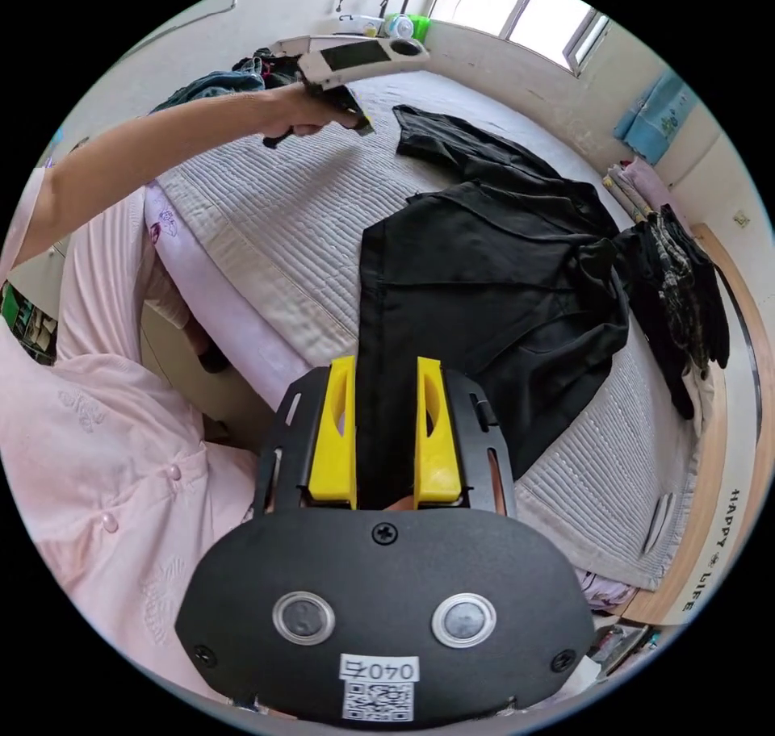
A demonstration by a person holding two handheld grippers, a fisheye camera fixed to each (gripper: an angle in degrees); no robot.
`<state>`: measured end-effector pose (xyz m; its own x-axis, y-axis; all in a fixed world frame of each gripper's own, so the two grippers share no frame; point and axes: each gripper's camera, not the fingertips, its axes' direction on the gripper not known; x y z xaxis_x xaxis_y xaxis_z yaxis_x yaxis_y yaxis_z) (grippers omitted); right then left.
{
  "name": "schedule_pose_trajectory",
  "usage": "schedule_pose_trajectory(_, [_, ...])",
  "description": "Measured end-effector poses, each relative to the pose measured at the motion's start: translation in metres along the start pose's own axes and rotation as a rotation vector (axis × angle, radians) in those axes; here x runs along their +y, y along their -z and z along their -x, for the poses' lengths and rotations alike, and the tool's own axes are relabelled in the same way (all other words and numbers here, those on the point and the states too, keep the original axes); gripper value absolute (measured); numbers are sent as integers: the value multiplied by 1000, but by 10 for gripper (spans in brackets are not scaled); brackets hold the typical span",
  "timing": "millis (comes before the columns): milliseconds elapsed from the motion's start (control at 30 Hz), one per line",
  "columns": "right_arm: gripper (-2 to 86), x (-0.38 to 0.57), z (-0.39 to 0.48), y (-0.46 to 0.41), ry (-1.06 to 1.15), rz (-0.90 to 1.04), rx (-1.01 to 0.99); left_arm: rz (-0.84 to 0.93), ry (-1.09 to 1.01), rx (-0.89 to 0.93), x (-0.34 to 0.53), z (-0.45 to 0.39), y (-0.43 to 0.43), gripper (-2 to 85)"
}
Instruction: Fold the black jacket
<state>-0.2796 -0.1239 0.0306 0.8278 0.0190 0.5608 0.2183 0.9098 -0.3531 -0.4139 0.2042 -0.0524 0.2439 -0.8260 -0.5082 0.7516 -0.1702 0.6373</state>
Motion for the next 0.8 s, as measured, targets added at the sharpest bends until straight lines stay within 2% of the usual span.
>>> schedule_pose_trajectory(67, [109, 5, -8, -8, -27, 11, -7, 33, 165, 134, 20, 56, -4, 3])
schedule_pose_trajectory(133, [103, 9, -16, -12, -67, -12, -34, -35, 236, 365, 55, 83, 13, -4])
schedule_pose_trajectory(167, [86, 11, -23, -13, -98, -22, -55, -54, 216, 440, 60, 79, 17, -3])
schedule_pose_trajectory(233, [30, 12, -35, -13, -141, -33, -94, -98, 68, 713, 65, 42, 33, 13])
schedule_pose_trajectory(300, [-4, 12, -54, -14, -188, -14, -147, -126, -6, 773, 59, 12, 42, 30])
schedule_pose_trajectory(533, [-9, 22, -80, -1, -233, -14, -79, -62, -203, 517, 30, -82, 56, 59])
schedule_pose_trajectory(733, [-10, 17, -81, 9, -182, -17, -52, -135, -178, 487, 44, -94, 93, 23])
schedule_pose_trajectory(800, [-10, 16, -79, 14, -165, -17, -12, -72, -200, 449, 42, -107, 89, 34])
